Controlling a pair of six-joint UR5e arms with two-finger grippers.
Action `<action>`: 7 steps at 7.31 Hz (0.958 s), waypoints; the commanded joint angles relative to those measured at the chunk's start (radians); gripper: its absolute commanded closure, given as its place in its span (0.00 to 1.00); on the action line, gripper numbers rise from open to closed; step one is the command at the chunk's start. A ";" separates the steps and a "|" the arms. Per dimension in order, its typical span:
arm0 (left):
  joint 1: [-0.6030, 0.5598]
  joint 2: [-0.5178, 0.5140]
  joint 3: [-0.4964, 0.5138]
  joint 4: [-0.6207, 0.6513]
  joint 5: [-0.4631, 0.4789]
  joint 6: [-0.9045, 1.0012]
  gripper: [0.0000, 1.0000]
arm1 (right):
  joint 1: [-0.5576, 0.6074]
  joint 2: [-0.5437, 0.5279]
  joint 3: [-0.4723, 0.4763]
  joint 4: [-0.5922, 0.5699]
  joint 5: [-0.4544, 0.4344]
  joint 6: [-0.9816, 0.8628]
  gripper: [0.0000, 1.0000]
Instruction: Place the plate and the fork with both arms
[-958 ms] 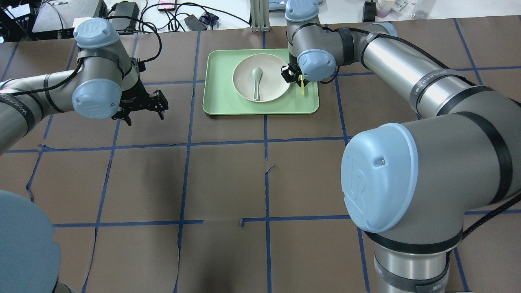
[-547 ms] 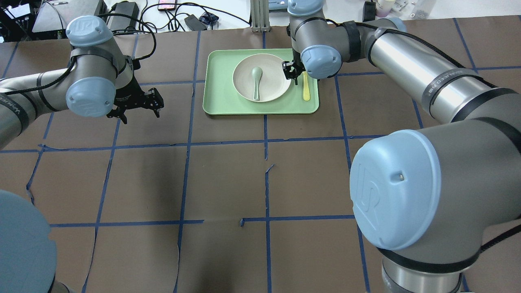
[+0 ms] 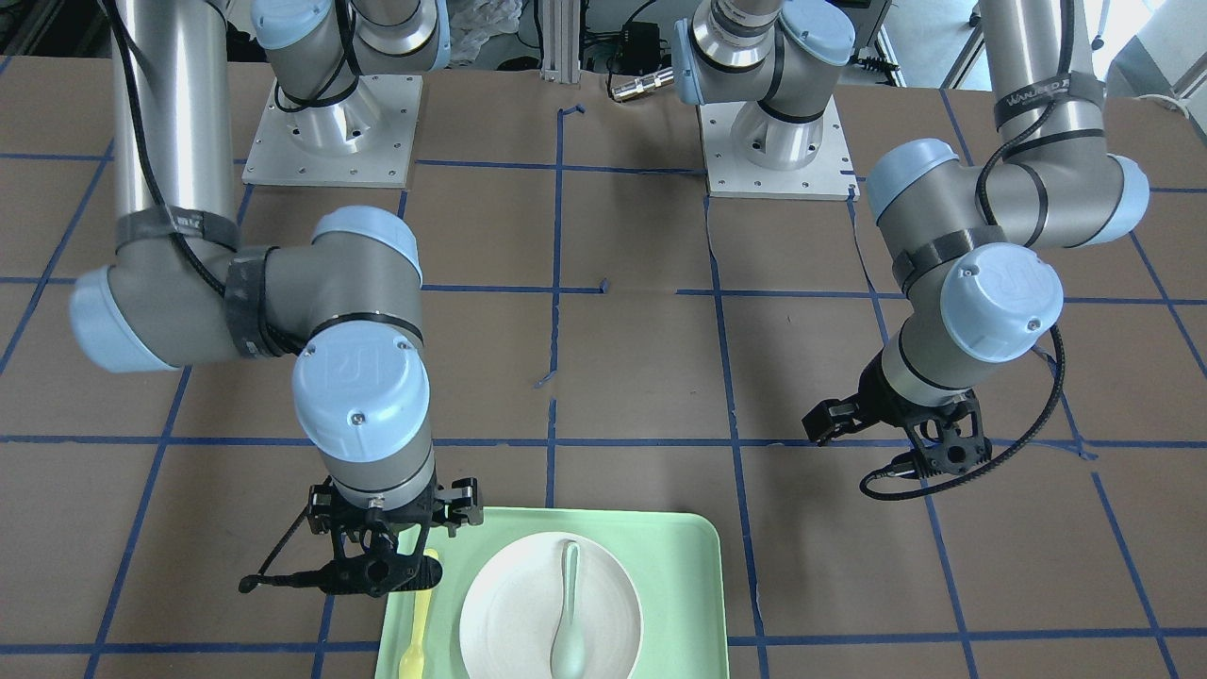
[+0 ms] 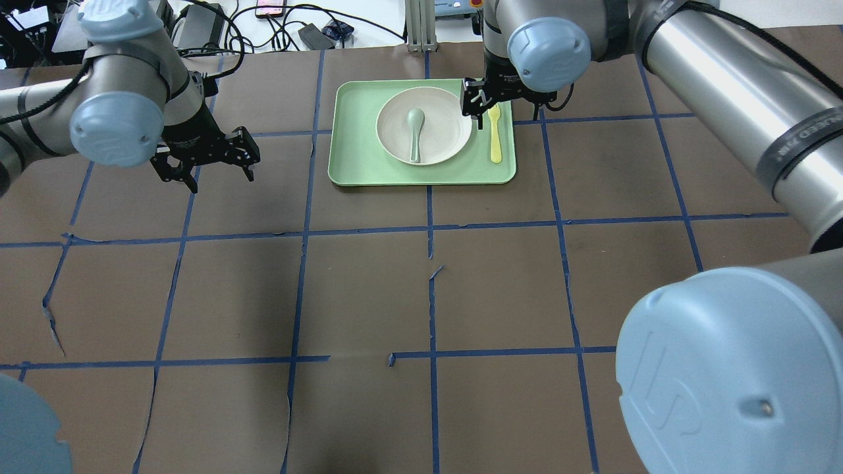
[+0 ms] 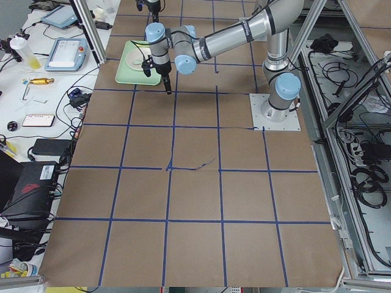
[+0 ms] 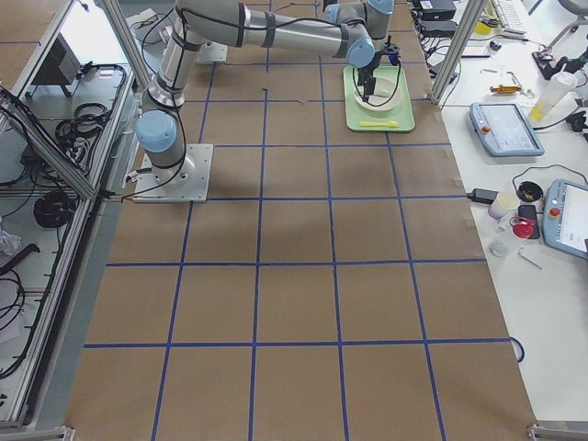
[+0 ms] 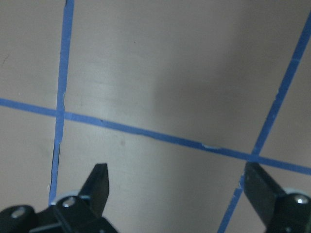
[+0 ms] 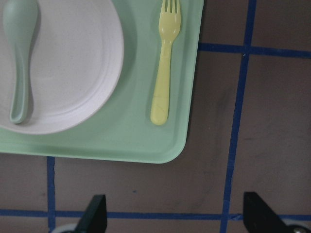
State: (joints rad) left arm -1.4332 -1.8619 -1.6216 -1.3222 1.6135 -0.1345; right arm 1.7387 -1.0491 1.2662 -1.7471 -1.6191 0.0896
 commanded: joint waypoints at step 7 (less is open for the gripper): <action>-0.085 0.084 0.197 -0.293 -0.014 -0.036 0.00 | -0.087 -0.284 0.019 0.394 0.033 -0.116 0.00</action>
State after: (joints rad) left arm -1.5157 -1.7862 -1.4259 -1.6143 1.6013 -0.1780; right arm 1.6543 -1.3251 1.2742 -1.3640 -1.5894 -0.0264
